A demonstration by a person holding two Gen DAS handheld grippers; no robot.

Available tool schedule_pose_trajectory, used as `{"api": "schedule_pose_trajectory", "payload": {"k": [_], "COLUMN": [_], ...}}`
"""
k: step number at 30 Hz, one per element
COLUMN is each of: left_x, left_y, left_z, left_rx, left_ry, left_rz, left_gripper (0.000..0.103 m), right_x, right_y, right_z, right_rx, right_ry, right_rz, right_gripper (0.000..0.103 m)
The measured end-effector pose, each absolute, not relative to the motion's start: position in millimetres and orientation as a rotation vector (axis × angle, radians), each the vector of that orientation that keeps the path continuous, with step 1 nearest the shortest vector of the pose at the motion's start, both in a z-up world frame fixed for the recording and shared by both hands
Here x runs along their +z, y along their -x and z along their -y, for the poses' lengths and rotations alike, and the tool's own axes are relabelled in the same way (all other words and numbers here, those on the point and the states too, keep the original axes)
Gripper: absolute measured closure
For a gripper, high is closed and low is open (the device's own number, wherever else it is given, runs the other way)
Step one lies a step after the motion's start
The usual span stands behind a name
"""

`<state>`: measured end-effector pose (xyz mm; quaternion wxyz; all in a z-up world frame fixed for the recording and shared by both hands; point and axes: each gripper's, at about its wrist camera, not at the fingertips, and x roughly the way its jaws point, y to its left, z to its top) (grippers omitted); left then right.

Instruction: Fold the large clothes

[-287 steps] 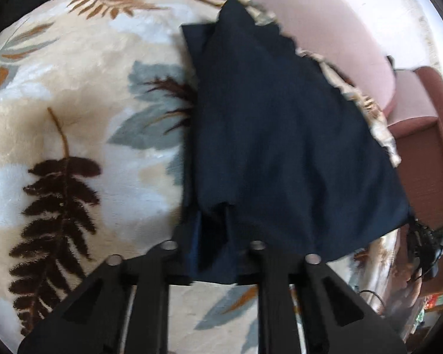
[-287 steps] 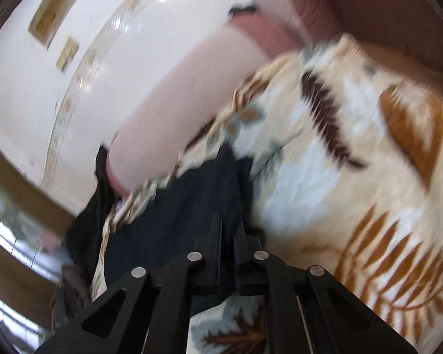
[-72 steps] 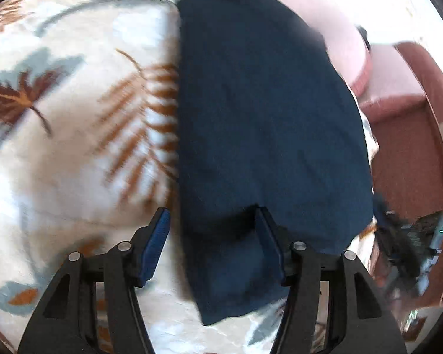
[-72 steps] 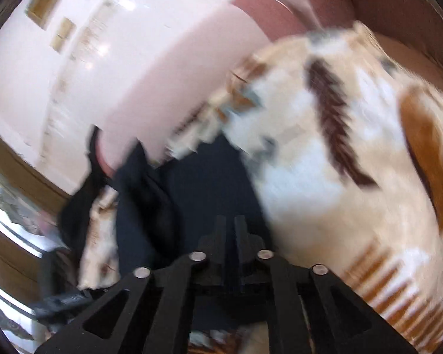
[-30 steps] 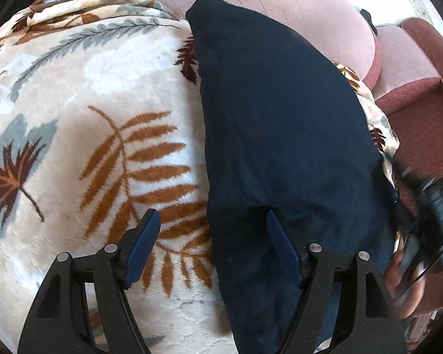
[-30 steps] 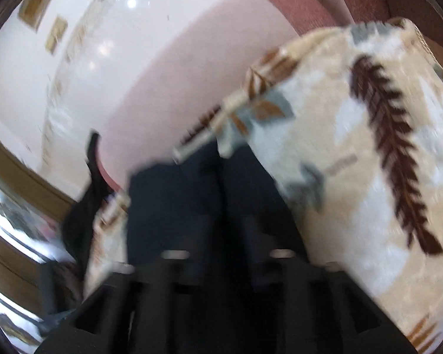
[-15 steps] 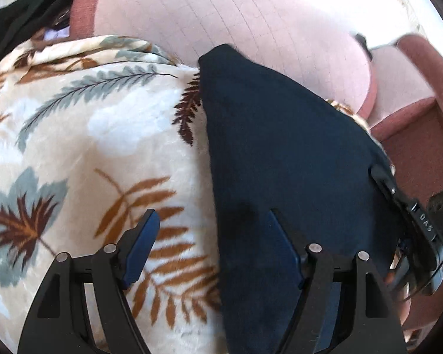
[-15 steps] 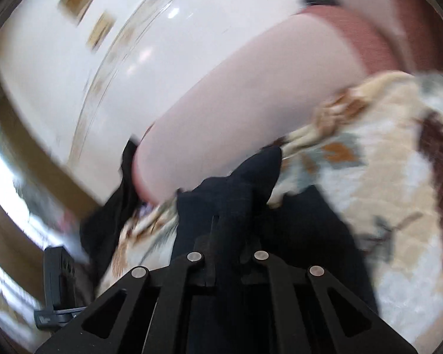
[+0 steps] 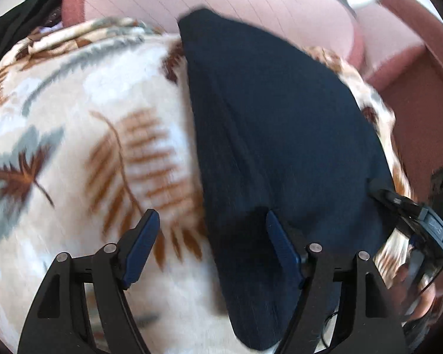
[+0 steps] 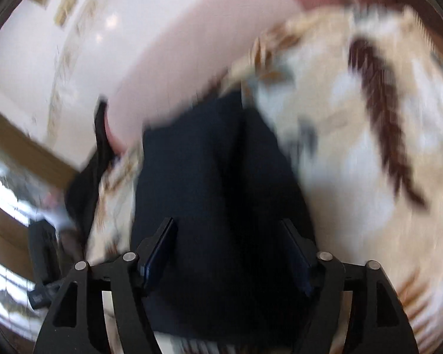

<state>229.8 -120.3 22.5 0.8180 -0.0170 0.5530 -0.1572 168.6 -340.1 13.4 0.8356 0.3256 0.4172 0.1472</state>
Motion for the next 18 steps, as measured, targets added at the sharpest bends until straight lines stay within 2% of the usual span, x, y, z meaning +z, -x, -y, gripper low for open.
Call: {"api": "schedule_pose_trajectory", "payload": {"k": [1, 5, 10, 15, 17, 18], "left_x": [19, 10, 22, 15, 16, 16], "left_y": [-226, -221, -213, -207, -207, -207], "left_z": [125, 133, 135, 137, 136, 137], "left_rx": [-0.320, -0.275, -0.259, -0.257, -0.251, -0.249], "left_ry": [0.013, -0.004, -0.042, -0.029, -0.034, -0.045], "left_rz": [-1.173, -1.192, -1.175, -1.206, -1.198, -1.190], "left_gripper": [0.028, 0.028, 0.028, 0.028, 0.028, 0.028], "right_x": [12, -19, 21, -18, -12, -5], "right_y": [-161, -149, -135, -138, -139, -140], "right_z": [338, 336, 334, 336, 340, 342], "right_rx": [0.307, 0.235, 0.251, 0.196, 0.199, 0.198], "right_ry": [-0.681, -0.702, -0.687, -0.711, -0.751, -0.763], "right_rz": [-0.858, -0.907, -0.806, -0.895, -0.886, -0.876], "right_gripper": [0.100, 0.102, 0.101, 0.101, 0.101, 0.096]}}
